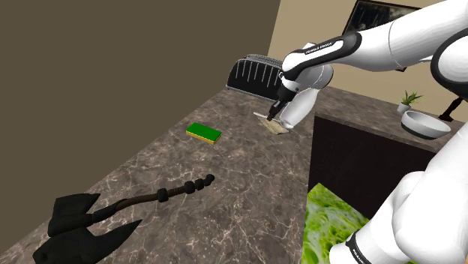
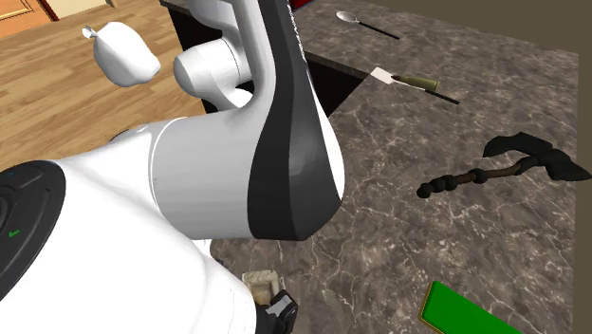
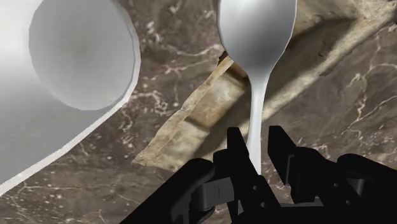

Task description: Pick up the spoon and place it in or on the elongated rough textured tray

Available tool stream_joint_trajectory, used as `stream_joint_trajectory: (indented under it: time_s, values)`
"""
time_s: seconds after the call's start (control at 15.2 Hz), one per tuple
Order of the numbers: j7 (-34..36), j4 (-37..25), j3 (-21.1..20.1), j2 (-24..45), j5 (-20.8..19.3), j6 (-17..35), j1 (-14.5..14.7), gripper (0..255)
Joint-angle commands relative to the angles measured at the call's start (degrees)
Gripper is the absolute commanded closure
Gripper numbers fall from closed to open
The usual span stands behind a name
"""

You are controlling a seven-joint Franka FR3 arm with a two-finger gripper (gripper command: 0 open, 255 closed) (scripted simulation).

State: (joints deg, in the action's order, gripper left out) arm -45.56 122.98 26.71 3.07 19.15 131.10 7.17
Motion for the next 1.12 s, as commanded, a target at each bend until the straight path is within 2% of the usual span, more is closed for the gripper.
stream_joint_trajectory:
  time_s: [0.0, 0.4, 0.46, 0.79, 1.06]
  values:
    - [-0.4, 0.3, 0.0, 0.4, 0.4, 0.6, 0.0, 255]
    - [-0.4, 0.3, 0.0, 0.4, 0.4, 0.6, 0.0, 255]
    - [-0.4, 0.3, 0.0, 0.4, 0.4, 0.6, 0.0, 0]
    - [-0.4, 0.3, 0.0, 0.4, 0.4, 0.6, 0.0, 0]
    - [2.2, -2.0, 0.7, -4.2, -3.6, -5.5, -0.5, 0]
